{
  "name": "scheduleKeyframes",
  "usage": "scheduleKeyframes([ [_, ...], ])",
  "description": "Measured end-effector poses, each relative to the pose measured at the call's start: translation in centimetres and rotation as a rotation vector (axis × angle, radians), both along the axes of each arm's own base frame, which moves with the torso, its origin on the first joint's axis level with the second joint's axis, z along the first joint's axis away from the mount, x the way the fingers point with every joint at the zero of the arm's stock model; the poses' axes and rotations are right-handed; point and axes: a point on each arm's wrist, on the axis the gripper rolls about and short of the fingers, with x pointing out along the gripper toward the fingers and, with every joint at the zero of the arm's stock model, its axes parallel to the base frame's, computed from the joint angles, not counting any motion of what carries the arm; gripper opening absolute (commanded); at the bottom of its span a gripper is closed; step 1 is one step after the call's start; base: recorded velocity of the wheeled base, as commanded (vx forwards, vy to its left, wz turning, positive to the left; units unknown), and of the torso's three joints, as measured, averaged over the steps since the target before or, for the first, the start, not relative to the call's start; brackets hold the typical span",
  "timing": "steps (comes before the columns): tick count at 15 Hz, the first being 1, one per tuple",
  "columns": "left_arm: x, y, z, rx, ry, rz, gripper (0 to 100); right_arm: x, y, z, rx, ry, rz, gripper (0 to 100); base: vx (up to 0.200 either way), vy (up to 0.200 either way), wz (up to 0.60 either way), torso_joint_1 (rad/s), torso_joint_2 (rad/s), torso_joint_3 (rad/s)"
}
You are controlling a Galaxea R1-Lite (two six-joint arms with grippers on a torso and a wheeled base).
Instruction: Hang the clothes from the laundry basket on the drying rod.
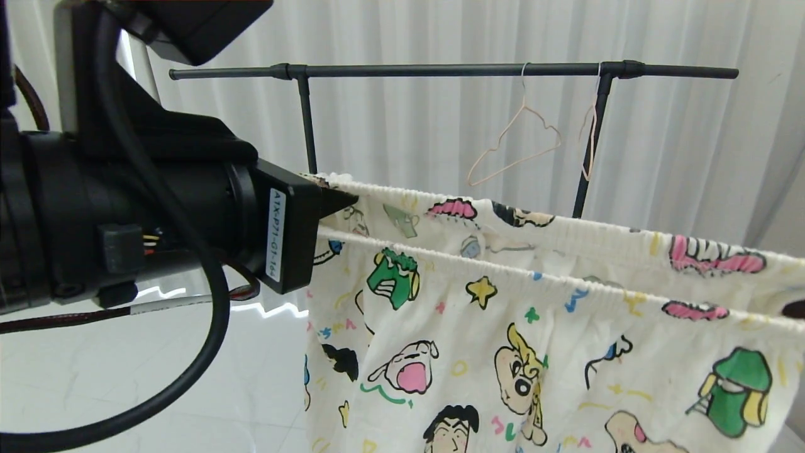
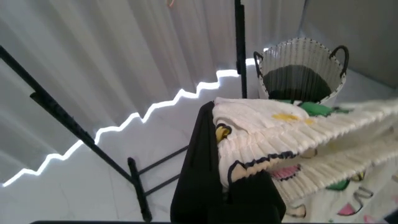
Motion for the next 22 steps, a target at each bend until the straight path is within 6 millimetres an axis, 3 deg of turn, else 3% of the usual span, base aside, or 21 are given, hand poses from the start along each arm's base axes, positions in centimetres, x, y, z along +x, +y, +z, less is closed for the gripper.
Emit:
scheduleKeyframes([
  [3,0.3,-0.2,0.4,-0.011,-0.007,0.006,0,-0.1,1.5,-0.2,0.023,-0.011,0.061,0,0.0,0.0,0.0,0.0,0.0,0.0],
  [9,-0.5,0.9,0.4,-0.111,0.052,0.048,0,1.1,1.6,-0.3,0.017,-0.049,-0.097,0,0.0,0.0,0.0,0.0,0.0,0.0],
  [13,-3.7,1.8,-0.7,-0.079,0.087,-0.054,0,5.1,3.0,1.4,0.201,-0.155,-0.264,0,0.0,0.0,0.0,0.0,0.0,0.0],
  [17,-7.2,1.7,-2.2,-0.043,0.112,-0.234,0,9.5,6.3,1.4,0.251,-0.18,-0.276,0,0.0,0.0,0.0,0.0,0.0,0.0],
  [19,-8.3,1.5,-2.3,-0.037,0.113,-0.305,0,10.6,7.4,0.9,0.209,-0.158,-0.278,0,0.0,0.0,0.0,0.0,0.0,0.0],
  [22,-8.8,1.5,-2.3,-0.035,0.111,-0.331,0,10.6,7.3,0.3,0.154,-0.121,-0.283,0,0.0,0.0,0.0,0.0,0.0,0.0],
])
